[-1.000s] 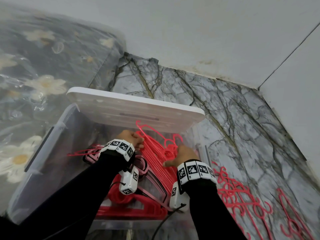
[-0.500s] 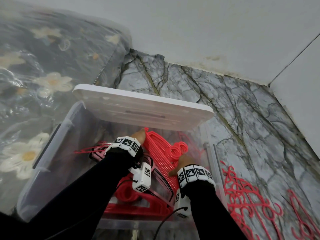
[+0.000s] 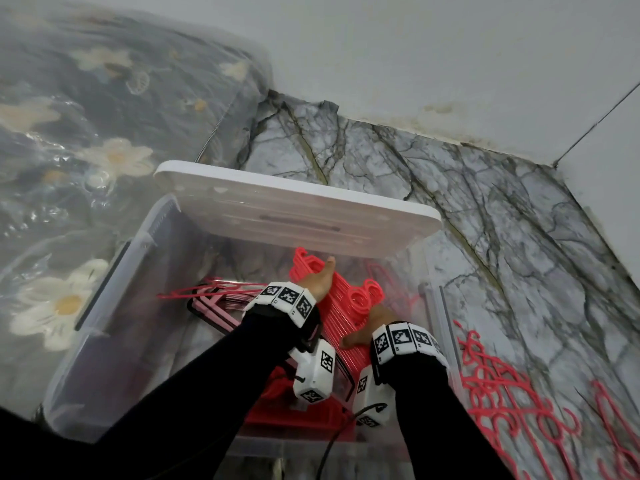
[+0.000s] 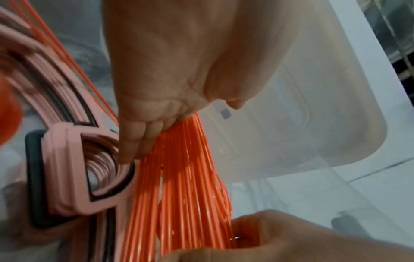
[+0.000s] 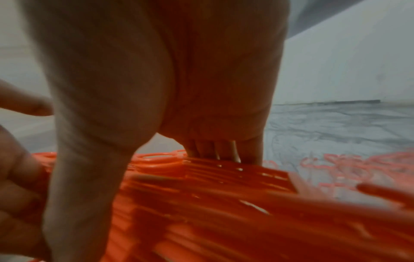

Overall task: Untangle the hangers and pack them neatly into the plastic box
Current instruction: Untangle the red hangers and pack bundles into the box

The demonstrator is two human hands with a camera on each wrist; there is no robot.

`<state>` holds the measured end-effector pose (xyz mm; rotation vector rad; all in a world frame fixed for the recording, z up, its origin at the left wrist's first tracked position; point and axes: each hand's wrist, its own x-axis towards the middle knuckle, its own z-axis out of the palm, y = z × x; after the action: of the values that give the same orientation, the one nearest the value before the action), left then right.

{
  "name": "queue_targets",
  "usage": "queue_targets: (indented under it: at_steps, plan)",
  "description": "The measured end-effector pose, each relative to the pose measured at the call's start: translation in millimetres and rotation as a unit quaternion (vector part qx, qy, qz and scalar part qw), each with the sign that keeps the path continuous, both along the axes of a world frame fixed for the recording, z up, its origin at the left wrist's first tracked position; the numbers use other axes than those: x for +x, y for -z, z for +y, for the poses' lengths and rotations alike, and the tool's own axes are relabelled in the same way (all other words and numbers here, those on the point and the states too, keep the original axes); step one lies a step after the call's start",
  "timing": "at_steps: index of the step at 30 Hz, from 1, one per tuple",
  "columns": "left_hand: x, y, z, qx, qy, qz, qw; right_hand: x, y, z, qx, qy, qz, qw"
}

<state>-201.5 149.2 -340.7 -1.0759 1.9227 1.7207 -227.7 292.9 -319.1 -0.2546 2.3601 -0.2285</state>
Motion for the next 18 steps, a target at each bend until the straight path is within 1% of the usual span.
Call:
queue_targets:
  at_steps: [2,4,7,9,10,11,12,15,18]
  plan:
    - [1,3,0,-0.015,0.005,-0.011,1.0,1,0,-1,0.022,-0.012,0.003,1.0]
    - [1,3,-4,-0.005,-0.023,-0.002,1.0,3,2,-2,0.016,-0.006,0.018,1.0]
    - [1,3,-8,0.05,-0.095,0.024,0.994,8,4,-3,-0.003,0.008,0.034,0.999]
    - [4,-4,1,0.124,-0.162,0.028,0.979,9,5,-2,-0.011,0.008,0.041,0.999]
    - [6,-7,6,0.159,-0.174,0.019,0.972,10,4,-2,-0.015,0.005,0.05,0.999]
    - [6,-9,11,0.185,-0.169,0.012,0.968,9,3,-1,-0.018,0.004,0.054,0.998]
    - [7,-11,16,0.2,-0.167,0.007,0.965,9,3,0,-0.023,0.004,0.048,0.999]
    - [8,-16,25,0.208,-0.181,0.008,0.961,4,1,6,-0.062,0.006,0.022,0.998]
    - [7,-15,27,0.271,-0.204,0.027,0.94,2,0,8,-0.062,-0.001,0.021,0.998]
